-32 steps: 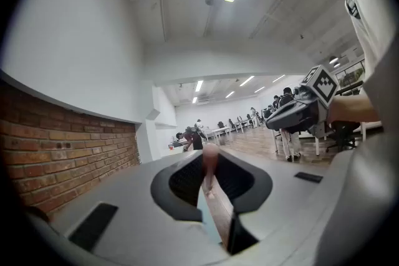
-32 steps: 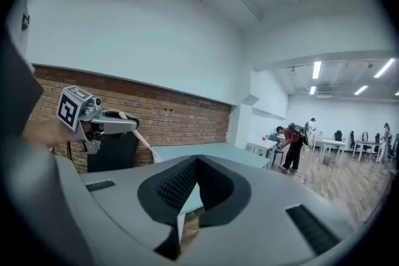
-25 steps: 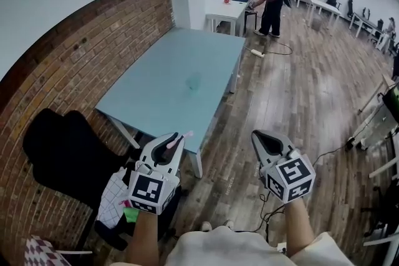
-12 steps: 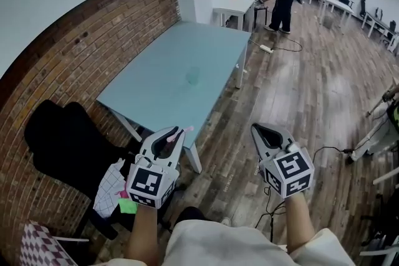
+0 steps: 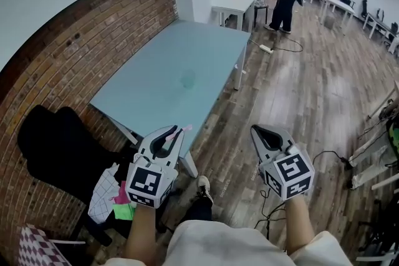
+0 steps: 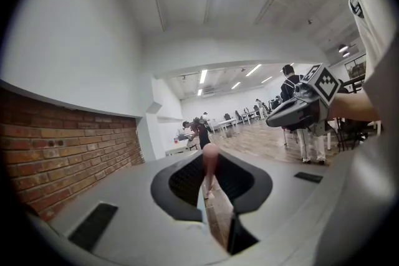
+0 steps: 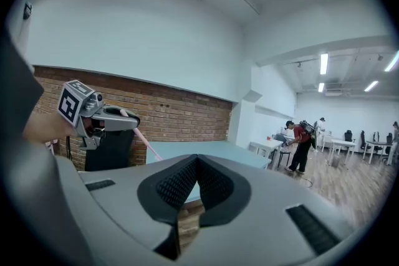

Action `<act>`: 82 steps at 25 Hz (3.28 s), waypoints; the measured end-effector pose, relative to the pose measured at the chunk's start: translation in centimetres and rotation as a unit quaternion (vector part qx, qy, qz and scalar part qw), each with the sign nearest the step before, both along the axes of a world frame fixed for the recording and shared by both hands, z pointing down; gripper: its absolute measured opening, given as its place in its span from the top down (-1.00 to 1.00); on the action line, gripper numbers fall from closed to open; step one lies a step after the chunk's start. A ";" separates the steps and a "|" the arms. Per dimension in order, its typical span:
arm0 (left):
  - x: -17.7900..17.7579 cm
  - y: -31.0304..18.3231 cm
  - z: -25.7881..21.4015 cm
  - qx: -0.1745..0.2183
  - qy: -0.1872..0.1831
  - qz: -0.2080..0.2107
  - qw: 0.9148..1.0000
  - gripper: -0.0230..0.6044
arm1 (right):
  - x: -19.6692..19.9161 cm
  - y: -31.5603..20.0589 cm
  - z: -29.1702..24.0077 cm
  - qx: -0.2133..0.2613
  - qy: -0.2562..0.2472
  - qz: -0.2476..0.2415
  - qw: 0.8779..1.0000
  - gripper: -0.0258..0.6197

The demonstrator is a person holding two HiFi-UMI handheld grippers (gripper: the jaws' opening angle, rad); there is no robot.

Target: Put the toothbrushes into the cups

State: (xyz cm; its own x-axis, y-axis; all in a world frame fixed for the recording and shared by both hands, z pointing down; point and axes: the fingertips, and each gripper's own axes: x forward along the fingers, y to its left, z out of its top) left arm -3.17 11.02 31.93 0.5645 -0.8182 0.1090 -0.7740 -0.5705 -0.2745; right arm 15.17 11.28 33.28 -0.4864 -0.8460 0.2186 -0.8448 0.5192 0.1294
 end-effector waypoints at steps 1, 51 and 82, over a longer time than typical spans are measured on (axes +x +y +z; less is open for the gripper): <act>-0.1 -1.0 0.2 -0.001 0.002 -0.001 1.000 0.73 | 0.2 -0.9 0.1 0.000 0.000 0.003 1.000 0.89; -4.6 -36.2 4.8 -0.061 0.019 0.016 0.998 0.73 | -4.1 -34.5 4.3 -0.068 -0.006 0.020 0.997 0.89; -3.9 -48.7 20.8 -0.216 -0.001 -0.036 0.976 0.73 | -3.6 -46.4 14.4 -0.169 0.004 -0.022 0.985 0.89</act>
State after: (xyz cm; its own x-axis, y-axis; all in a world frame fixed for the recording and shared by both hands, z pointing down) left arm -7.06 -37.68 52.72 0.5071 -0.7325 0.4542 -0.8155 -0.5783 -0.0222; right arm 11.60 -35.15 47.67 -0.5174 -0.7023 0.4888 -0.8206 0.5692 -0.0508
